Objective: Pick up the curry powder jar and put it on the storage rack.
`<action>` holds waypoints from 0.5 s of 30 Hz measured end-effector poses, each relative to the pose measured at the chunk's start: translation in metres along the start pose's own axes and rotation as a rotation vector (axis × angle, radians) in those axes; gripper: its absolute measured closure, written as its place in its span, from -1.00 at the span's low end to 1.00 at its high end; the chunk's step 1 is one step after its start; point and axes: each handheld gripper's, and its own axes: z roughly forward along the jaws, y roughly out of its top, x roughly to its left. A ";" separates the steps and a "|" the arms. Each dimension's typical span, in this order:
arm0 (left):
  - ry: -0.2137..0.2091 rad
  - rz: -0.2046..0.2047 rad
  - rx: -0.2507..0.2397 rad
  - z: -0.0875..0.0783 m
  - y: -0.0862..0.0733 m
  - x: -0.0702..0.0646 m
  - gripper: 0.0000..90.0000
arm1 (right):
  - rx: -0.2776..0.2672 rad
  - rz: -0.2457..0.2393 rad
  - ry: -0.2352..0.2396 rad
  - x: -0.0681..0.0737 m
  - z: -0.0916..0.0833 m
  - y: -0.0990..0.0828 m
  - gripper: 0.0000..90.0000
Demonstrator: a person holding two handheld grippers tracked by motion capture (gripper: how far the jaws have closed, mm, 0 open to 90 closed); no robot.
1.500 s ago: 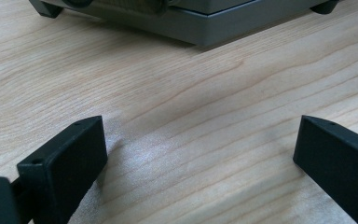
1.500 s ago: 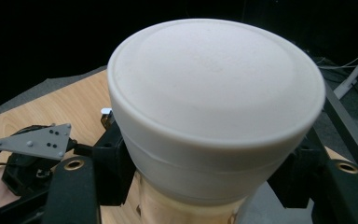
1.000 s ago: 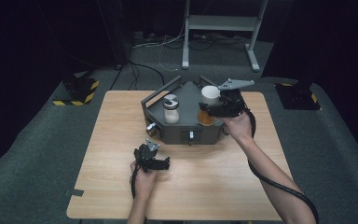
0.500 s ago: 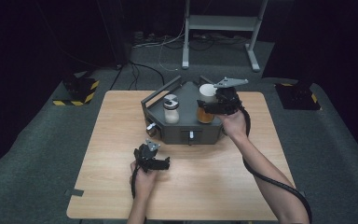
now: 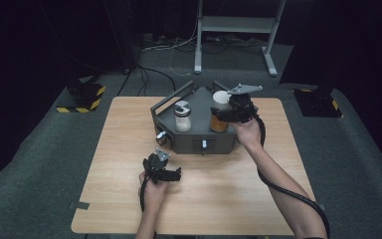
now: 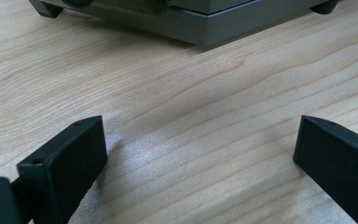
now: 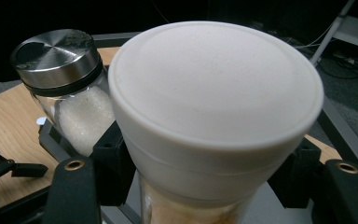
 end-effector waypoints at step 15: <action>0.000 -0.004 -0.003 0.000 0.000 0.000 -0.94 | 0.012 -0.005 -0.010 0.001 0.005 -0.004 -0.23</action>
